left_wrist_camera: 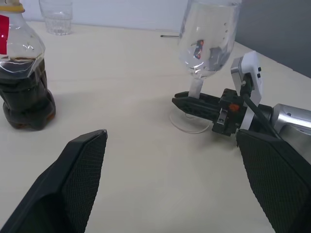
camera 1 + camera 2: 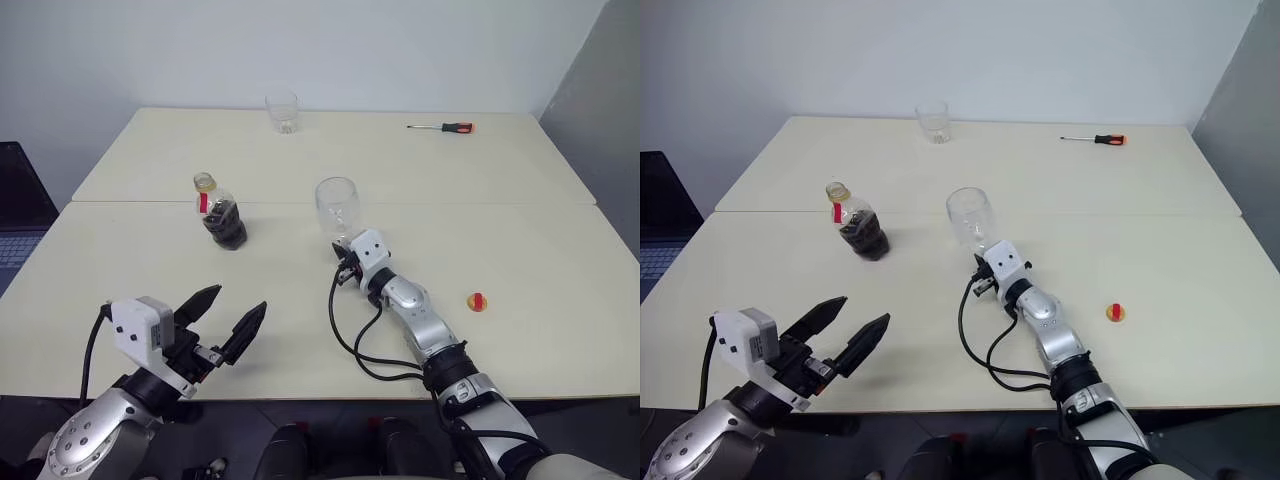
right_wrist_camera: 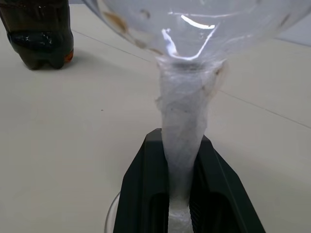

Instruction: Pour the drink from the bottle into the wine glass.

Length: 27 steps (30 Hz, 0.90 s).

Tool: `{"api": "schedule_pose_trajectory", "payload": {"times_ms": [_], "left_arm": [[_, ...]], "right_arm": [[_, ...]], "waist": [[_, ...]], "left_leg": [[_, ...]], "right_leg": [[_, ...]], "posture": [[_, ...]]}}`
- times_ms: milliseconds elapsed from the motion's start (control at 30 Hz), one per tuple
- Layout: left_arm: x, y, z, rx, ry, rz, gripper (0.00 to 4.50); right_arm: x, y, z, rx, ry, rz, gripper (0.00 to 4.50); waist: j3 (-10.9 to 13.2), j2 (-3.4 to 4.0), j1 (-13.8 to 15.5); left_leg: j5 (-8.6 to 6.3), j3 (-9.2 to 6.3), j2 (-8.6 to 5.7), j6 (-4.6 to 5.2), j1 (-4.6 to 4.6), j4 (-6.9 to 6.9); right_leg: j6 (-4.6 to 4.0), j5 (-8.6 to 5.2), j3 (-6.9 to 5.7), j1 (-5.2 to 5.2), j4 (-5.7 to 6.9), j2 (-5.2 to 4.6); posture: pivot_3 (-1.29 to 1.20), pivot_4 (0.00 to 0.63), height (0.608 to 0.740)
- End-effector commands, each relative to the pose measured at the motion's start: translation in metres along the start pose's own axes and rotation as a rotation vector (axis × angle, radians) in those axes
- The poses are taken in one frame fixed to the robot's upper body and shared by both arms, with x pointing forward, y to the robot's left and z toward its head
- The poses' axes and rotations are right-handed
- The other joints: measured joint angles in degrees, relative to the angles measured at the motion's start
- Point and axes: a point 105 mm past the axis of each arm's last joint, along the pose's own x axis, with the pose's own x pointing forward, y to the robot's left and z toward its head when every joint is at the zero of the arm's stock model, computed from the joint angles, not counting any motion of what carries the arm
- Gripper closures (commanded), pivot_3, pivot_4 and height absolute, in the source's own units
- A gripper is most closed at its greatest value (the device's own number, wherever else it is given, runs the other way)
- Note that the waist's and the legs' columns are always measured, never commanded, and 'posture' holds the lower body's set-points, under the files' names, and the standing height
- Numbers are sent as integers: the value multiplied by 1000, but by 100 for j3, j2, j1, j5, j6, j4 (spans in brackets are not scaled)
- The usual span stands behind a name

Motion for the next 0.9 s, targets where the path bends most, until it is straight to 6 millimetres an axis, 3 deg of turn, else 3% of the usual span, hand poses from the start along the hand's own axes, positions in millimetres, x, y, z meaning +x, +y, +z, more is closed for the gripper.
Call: {"api": "schedule_pose_trajectory", "payload": {"times_ms": [33,333,567,900], "left_arm": [[1,-1,4,16,-14,-6,0],[3,0,5,19,-19,-10,0],[5,2,6,21,-23,-16,0],[8,3,5,23,-26,-27,0]], "right_arm": [[-7,-8,-21,29,78,-31,3072],[-7,-11,-20,26,72,-37,11],[-9,-11,-11,35,38,-36,11],[-17,-5,18,79,-91,-10,11]], "waist": [[2,1,-1],[1,0,-9],[1,0,-7],[7,4,-20]], "left_leg": [[0,-1,0,0,-2,1],[0,4,4,0,2,-1],[-1,3,4,-1,1,-1],[-3,5,9,-3,-1,-2]], "right_leg": [[0,0,0,0,0,0],[0,0,1,-1,2,5],[-1,0,1,-1,1,5],[0,-1,3,-5,1,8]], "posture": [[0,150,740],[0,150,740],[0,150,740],[0,150,740]]}}
